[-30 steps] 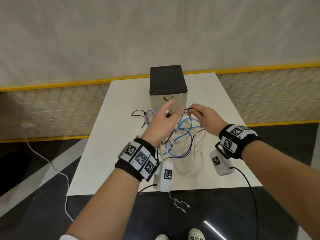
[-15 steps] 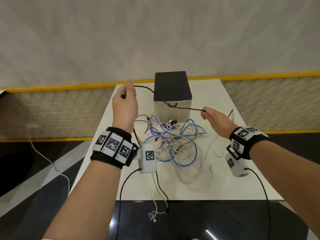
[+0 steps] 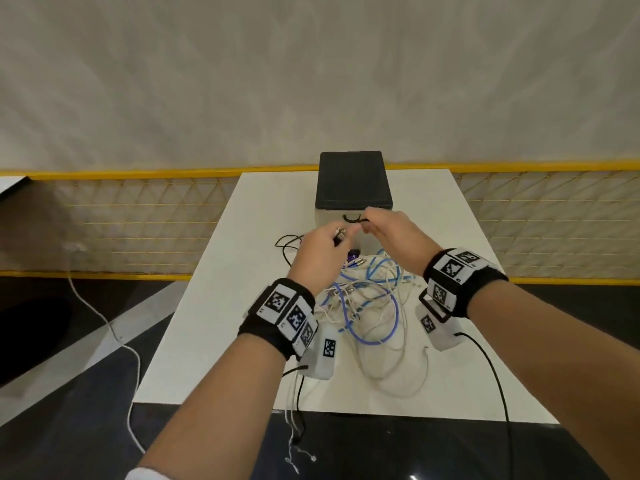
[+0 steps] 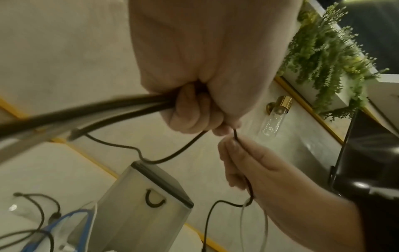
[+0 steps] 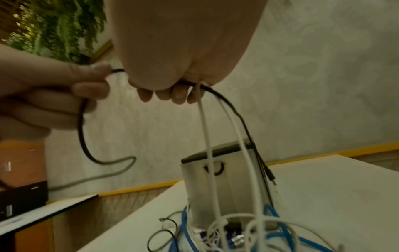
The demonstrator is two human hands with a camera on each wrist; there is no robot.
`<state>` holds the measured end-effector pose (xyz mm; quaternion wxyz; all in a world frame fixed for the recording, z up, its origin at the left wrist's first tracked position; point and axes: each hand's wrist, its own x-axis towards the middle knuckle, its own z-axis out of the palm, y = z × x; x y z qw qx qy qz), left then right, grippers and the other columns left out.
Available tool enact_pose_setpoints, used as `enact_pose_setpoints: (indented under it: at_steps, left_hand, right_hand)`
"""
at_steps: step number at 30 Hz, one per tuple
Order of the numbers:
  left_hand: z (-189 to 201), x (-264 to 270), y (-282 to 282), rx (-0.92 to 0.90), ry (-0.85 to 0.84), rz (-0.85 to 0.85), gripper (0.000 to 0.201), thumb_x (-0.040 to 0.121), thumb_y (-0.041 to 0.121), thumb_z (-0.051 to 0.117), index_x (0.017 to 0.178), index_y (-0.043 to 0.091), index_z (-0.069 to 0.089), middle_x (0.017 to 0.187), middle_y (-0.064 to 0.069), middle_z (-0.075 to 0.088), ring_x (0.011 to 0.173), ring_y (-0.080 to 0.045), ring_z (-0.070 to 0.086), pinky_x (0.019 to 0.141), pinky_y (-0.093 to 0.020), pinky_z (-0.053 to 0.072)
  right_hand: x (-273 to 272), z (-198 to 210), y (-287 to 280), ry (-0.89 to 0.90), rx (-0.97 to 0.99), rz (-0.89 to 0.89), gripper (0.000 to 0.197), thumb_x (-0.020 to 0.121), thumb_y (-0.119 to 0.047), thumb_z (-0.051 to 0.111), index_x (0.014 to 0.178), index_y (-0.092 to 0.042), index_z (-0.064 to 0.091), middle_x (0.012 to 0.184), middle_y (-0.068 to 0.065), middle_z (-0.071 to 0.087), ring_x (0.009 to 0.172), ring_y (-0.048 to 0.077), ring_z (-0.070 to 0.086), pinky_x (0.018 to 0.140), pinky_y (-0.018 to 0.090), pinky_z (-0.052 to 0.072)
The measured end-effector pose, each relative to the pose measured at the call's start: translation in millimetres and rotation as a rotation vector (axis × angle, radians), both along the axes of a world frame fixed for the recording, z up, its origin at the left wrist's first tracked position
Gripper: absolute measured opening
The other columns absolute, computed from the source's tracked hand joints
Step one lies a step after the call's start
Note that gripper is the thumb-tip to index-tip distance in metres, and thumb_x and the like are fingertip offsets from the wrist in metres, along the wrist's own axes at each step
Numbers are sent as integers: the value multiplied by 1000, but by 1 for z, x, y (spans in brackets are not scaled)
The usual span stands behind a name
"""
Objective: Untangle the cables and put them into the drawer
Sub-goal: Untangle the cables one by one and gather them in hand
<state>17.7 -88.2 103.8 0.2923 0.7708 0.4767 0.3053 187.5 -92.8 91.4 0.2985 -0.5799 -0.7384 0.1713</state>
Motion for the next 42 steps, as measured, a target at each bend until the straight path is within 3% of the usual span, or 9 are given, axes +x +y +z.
enact_pose_setpoints:
  at_steps: [4,8,14,23,26,28,32,36,42]
  left_hand:
    - [21,-29,10,74,-236,211,31,102,40,47,81,20,56,57,8,46,47,-3,40,49,-14,34]
    - [30,-56,10,114,-177,189,39,102,40,47,66,24,47,54,5,39,47,-9,34,48,-16,29]
    - [21,-72,-5,140,-261,251,38,102,37,48,66,24,46,55,5,36,50,-10,32,51,-19,30]
    - [37,-98,-26,169,-279,204,39,101,40,46,69,19,49,52,8,34,44,-7,28,44,-14,23]
    - [41,-112,-35,179,-238,92,52,95,51,43,76,4,56,67,-22,45,52,-6,32,50,-18,26]
    - [40,-119,-42,159,-213,24,62,96,55,46,76,-2,57,70,-27,46,56,-9,33,53,-20,26]
    - [32,-122,-56,52,-179,-100,45,89,60,46,59,28,57,58,-11,37,57,-14,32,54,-26,25]
    - [13,-113,-73,-75,-33,-239,51,92,56,55,57,19,55,54,0,32,52,-10,28,50,-23,23]
    - [-28,-94,-94,-246,228,-327,34,86,46,70,75,14,70,51,12,46,51,-2,42,55,-13,33]
  right_hand:
    - [20,-21,-6,-181,-118,-150,22,100,-10,33,109,-4,52,103,7,55,95,19,43,94,34,30]
    - [44,-50,-16,-325,-184,-174,29,89,7,31,100,-14,47,106,0,53,94,17,44,93,30,22]
    - [49,-68,-3,-511,-179,-227,20,99,-19,39,108,-23,56,108,1,54,104,22,54,89,38,33]
    - [41,-71,-3,-470,-306,-284,51,97,-41,45,143,-26,31,131,8,47,122,29,46,98,46,38]
    - [38,-72,-5,-476,-294,-297,62,93,-37,54,147,-26,24,137,11,40,126,29,41,102,48,35]
    - [36,-72,-3,-387,-259,-309,60,94,-30,55,146,-25,26,137,11,40,127,30,40,106,49,30]
    - [25,-68,-4,-277,-163,-282,54,94,-22,54,144,-22,33,132,12,45,125,31,44,108,49,29]
    - [7,-60,-10,-250,-77,-221,47,94,-22,53,139,-21,41,131,9,48,123,30,46,106,46,28]
    - [-29,-51,-29,-222,-4,-88,38,95,-20,51,133,-21,48,129,5,51,122,26,47,106,43,28]
